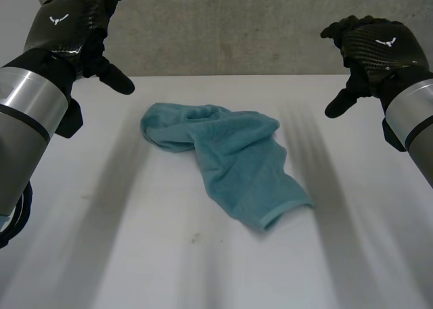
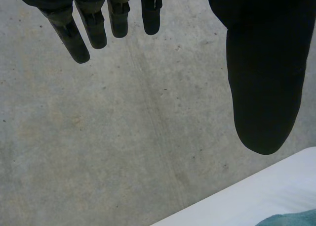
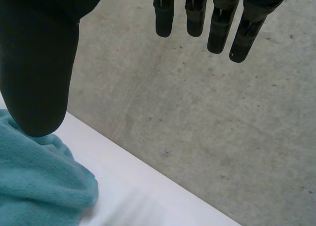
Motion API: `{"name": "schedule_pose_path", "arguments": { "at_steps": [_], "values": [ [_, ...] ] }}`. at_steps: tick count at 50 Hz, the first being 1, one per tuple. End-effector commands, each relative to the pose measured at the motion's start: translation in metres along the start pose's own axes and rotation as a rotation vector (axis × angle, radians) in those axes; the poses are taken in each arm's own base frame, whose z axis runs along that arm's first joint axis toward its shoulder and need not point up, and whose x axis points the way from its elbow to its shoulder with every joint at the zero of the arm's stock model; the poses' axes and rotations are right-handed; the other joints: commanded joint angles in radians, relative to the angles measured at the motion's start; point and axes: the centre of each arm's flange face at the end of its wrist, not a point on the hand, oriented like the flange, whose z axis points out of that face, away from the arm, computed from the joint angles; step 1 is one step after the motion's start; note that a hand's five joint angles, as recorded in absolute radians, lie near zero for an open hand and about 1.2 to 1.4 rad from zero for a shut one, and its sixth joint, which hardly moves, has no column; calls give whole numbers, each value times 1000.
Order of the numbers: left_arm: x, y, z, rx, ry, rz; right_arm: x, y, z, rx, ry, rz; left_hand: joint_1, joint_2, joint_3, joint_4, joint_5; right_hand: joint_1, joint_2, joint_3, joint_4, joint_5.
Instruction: Fold the laundry
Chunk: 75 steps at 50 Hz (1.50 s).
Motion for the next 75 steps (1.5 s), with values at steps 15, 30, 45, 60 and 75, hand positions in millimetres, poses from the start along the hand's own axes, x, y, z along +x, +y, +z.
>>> {"name": "schedule_pose_path", "arguments": {
  "at_steps": [15, 30, 45, 60, 75],
  "values": [
    [-1, 110, 36, -272, 40, 239, -27, 47, -9, -347, -195, 9, 11, 19, 18, 17, -15, -14, -43, -39, -54, -68],
    [15, 204, 76, -313, 266, 254, -89, 120, -33, -535, -298, 227, 116, 125, 123, 123, 91, -14, -43, -39, -54, -68],
    [17, 240, 95, -260, 296, 278, -97, 180, -25, -501, -199, -67, 720, 729, 727, 727, 695, 380, 351, 355, 340, 325],
    [24, 146, 96, -15, 146, 321, -49, 68, 26, -29, -15, -60, 1223, 1231, 1230, 1229, 1197, 1208, 1178, 1182, 1168, 1153],
    [56, 106, -82, -369, 266, 301, -28, 70, 1, -232, -183, -228, 1223, 1231, 1230, 1229, 1197, 1208, 1178, 1182, 1168, 1153]
  ]
}}
